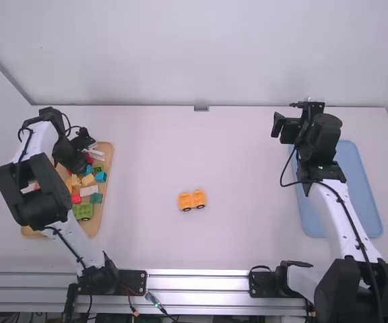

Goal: Assemble lego blocks to make yellow taxi

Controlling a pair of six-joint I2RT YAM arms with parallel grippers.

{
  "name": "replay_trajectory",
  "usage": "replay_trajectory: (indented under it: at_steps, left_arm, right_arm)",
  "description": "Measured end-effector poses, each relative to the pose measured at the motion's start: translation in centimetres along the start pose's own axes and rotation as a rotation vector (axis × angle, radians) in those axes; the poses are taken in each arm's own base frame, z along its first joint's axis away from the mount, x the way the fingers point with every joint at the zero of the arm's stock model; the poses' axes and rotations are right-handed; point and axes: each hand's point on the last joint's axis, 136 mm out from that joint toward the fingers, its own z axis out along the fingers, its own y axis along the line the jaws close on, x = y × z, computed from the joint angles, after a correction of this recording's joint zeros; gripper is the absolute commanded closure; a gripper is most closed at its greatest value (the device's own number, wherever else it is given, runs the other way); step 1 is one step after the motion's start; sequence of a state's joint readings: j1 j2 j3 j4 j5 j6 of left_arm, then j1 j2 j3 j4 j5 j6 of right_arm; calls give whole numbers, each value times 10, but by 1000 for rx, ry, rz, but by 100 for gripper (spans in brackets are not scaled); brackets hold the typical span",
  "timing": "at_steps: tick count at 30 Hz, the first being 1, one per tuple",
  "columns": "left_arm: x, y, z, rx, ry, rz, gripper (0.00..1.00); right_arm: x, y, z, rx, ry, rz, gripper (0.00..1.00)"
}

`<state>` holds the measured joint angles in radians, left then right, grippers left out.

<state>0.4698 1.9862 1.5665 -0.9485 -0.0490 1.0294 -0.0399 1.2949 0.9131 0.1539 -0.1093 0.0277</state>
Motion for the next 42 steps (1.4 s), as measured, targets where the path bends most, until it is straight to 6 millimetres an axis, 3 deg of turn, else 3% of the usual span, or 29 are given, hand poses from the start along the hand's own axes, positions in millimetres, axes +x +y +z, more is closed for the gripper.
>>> replay_trajectory:
  at_steps: [6, 11, 24, 34, 42]
  left_arm:
    - [10, -12, 12, 42, 23, 71, 47]
    - [12, -19, 21, 54, 29, 95, 55]
    - [12, -26, 50, 38, 2, 131, 57]
    - [0, -29, 53, 47, -68, 149, 59]
    - [3, -35, 60, 61, -75, 151, 58]
  right_arm:
    - [-6, 16, 1, -36, -23, -18, 1]
    - [-9, 25, 1, -56, -37, -30, 1]
    - [-9, 25, 1, -55, -40, -30, 1]
    - [-9, 26, 1, -56, -38, -30, 1]
    - [-9, 26, 1, -56, -37, -29, 1]
